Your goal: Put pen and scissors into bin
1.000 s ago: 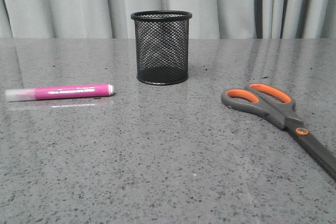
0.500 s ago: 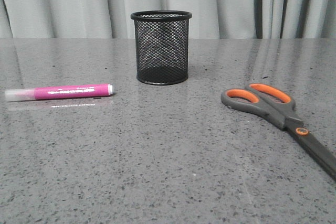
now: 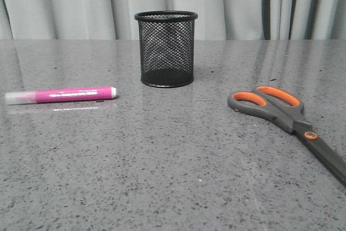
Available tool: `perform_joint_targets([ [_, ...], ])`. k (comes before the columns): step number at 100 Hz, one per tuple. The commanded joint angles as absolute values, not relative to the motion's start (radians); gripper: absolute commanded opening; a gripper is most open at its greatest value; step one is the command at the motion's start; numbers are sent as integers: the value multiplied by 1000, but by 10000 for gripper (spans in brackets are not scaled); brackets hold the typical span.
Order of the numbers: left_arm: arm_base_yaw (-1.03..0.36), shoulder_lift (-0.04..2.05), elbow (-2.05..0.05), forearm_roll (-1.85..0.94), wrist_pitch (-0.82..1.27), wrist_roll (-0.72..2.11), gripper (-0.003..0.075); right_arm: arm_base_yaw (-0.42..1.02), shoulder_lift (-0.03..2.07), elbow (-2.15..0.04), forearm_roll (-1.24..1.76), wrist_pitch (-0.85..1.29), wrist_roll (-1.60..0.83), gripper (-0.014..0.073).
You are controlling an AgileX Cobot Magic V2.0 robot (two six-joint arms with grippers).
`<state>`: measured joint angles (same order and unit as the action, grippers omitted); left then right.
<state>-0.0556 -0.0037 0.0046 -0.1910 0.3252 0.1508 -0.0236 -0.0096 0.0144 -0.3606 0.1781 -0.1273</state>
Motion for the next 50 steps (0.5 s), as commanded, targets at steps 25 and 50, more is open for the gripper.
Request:
perform_joint_targets([
  [25, -54, -32, 28, -351, 252, 151, -20, -29, -34, 25, -390, -398, 121, -73],
  [50, -54, -32, 28, -906, 152, 151, -20, -29, -34, 23, -271, -252, 613, -73],
])
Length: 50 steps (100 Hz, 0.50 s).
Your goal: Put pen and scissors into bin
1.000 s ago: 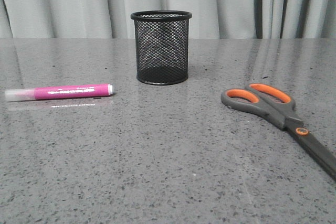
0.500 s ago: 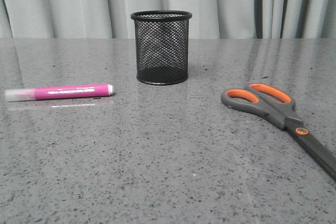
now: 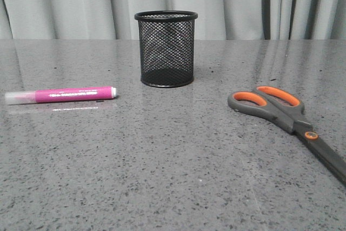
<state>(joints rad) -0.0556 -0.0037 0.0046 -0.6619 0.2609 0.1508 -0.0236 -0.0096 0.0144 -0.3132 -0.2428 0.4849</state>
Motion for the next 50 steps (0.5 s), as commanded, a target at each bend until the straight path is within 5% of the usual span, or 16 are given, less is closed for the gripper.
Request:
perform_joint_targets([
  [1, -54, -32, 28, -928, 152, 151, -20, -29, -34, 23, -271, -252, 615, -73],
  [16, -54, -32, 28, -1342, 147, 151, -20, -29, -34, 19, -265, -300, 677, -73],
  [50, -54, -32, 20, -1470, 109, 153, -17, -7, -34, -73, -265, -227, 812, -72],
])
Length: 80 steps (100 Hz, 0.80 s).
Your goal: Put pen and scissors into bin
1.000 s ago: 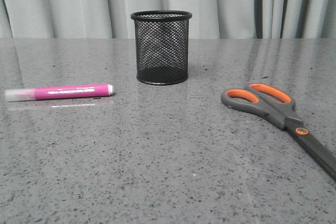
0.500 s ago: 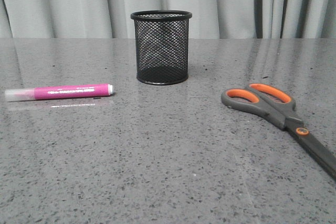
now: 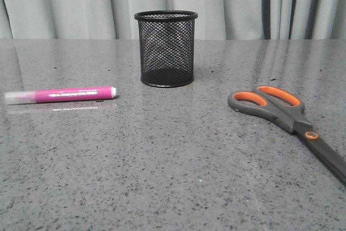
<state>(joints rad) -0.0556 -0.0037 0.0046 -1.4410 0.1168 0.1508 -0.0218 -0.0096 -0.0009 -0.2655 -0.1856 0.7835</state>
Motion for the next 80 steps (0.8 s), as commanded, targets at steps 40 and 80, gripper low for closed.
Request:
perform_joint_targets([
  [40, -56, 200, -359, -1215, 344, 755, 294, 376, 285, -377, -382, 188, 816, 323],
  [80, -63, 851, -908, -665, 835, 760, 180, 685, 614, -560, -515, 532, 762, 321],
])
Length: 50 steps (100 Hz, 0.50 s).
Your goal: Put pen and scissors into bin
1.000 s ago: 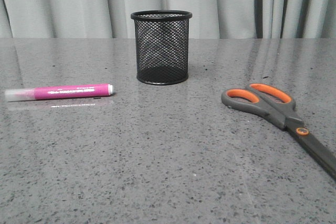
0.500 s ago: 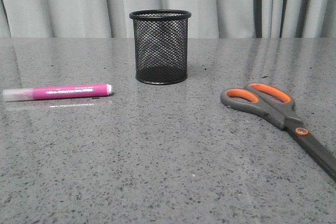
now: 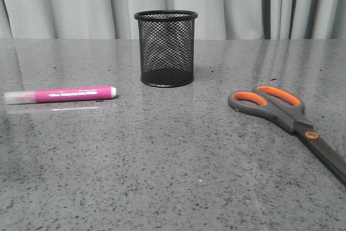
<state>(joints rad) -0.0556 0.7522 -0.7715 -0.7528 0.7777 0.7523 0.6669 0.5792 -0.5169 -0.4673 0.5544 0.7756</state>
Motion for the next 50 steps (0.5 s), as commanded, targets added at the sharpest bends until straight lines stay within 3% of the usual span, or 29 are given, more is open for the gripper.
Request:
perform_joint_targets([
  [1, -66, 867, -916, -646, 847, 760, 181, 687, 613, -560, -515, 532, 762, 321],
  [29, -303, 1148, -1160, -455, 976, 1051, 180, 687, 614, -560, -515, 532, 762, 321],
  [50, -421, 1357, -1268, -321, 1037, 1053, 181, 687, 614, -560, -515, 550, 762, 321],
])
